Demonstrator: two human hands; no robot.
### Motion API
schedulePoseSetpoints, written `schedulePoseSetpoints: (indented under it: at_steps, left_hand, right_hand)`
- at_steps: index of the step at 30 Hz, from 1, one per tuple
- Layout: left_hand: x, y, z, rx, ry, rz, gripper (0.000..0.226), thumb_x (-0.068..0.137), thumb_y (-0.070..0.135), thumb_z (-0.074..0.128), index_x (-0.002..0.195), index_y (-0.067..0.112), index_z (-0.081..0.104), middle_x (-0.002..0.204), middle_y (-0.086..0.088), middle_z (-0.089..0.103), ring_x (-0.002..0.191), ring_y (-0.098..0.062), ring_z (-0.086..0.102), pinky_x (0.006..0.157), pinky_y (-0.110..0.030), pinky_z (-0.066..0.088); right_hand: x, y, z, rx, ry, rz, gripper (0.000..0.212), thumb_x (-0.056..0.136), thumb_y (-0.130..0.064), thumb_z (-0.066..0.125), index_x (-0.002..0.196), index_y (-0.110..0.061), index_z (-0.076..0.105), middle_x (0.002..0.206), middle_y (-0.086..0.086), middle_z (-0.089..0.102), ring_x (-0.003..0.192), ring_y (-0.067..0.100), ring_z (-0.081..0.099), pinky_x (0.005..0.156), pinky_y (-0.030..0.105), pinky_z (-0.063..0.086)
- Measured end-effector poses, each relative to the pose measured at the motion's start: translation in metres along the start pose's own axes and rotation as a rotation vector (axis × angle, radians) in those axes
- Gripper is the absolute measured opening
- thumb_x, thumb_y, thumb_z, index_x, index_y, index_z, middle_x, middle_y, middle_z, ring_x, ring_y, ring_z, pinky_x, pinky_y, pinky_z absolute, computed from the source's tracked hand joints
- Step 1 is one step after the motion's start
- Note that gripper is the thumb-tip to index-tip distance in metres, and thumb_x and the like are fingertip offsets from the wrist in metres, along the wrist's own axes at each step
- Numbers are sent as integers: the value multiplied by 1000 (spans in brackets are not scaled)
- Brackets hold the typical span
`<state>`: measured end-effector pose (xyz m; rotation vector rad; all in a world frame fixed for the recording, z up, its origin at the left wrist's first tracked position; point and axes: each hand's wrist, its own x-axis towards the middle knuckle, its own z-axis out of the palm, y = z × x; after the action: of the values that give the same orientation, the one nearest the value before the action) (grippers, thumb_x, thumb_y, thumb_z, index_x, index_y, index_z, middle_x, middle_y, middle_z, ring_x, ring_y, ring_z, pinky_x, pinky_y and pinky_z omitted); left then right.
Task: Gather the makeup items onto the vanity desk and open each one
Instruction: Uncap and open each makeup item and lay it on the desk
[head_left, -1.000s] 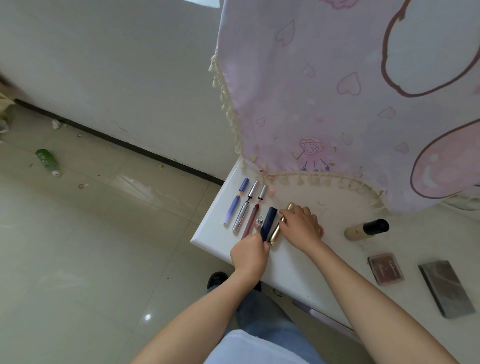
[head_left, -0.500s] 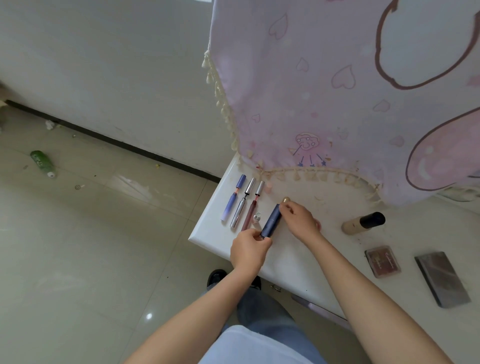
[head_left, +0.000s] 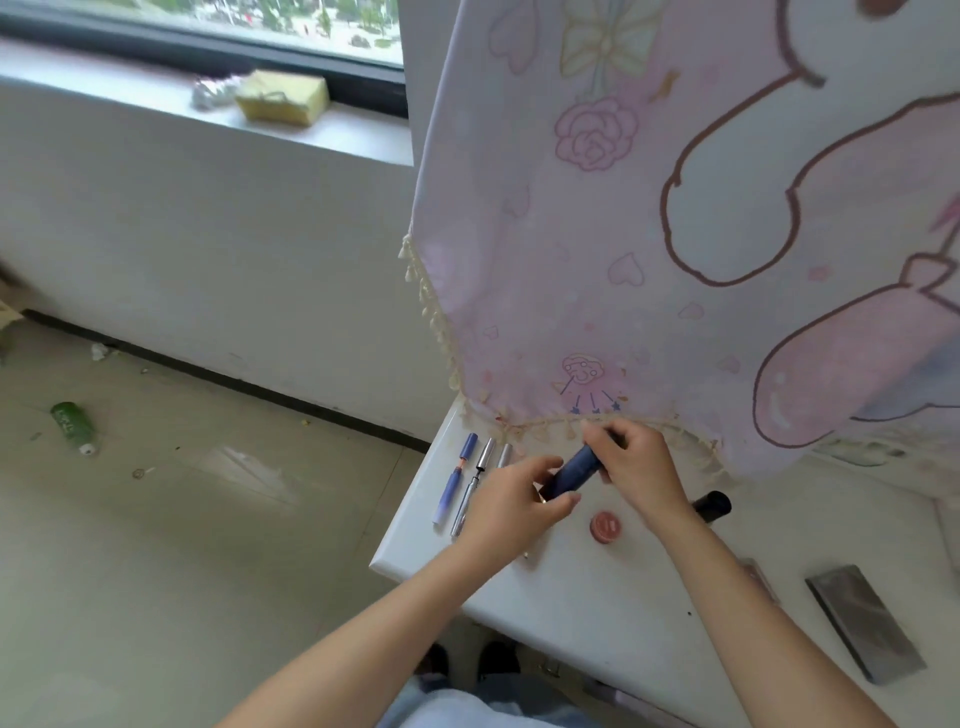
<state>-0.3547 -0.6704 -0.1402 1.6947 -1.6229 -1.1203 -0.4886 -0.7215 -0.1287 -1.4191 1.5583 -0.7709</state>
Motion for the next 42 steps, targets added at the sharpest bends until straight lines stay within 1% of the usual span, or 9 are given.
schedulePoseSetpoints:
  at_steps: [3,7,12,16,19,26,30,34,42]
  left_hand:
    - [8,15,-17,179,55,85,18,85,28,59,87,11,63,56,8,44,57,-12,39,56,-26,30]
    - [10,20,-41,358,110,147,19,86,31,56,87,13,62,65,4,47,70,-20,43,59,-28,29]
    - [-1,-15,-74,271,202,34,12,82,25,59,80,15,65,58,3,49,60,-14,41,58,-28,31]
    - [0,-18,-83,7,256,37,14,79,15,66,92,17,71,71,-6,67,60,-14,47,63,-31,41]
    - [0,-9,-77,-69,254,65,16,79,12,67,94,16,70,67,9,61,56,-1,48,65,-23,40]
    - [-15,-33,-81,-187,290,-16,19,79,9,64,83,27,68,77,2,69,65,-10,52,69,-26,44]
    - [-21,-43,-84,-180,282,-54,15,79,10,64,88,21,69,75,5,67,61,-2,49,66,-20,42]
    - [-26,-57,-89,-185,319,-132,23,80,10,63,81,32,65,77,13,68,66,4,57,61,-5,41]
    - [-40,-87,-96,-189,385,-295,12,81,15,64,85,25,64,85,4,69,80,-9,61,60,-2,40]
  right_hand:
    - [1,-17,-2,7,59,-84,30,88,-21,58,63,-5,56,40,-7,47,38,3,41,41,10,31]
    - [4,-37,-8,54,156,-127,33,89,-18,55,63,2,58,47,-4,48,41,5,43,42,9,33]
    - [24,-57,-67,277,466,-128,39,91,-20,50,55,-11,41,51,5,35,45,12,31,47,25,27]
    - [25,-59,-59,255,403,-174,41,91,-19,52,52,-15,44,39,-6,39,33,3,32,38,12,26]
    - [23,-56,-32,244,306,-138,35,90,-18,54,56,-18,53,34,-12,48,33,1,39,41,14,32]
    - [22,-26,6,202,102,-49,18,83,-9,64,68,-17,59,67,10,56,34,-1,45,38,9,36]
    - [29,1,22,58,44,35,15,77,-7,70,72,-14,58,70,8,57,56,15,50,51,18,41]
    - [35,29,42,-218,12,60,13,72,-12,71,76,-13,59,77,1,61,76,21,57,60,25,39]
    - [58,69,72,-490,-40,92,27,82,-23,65,99,-3,60,104,17,63,95,32,58,73,34,43]
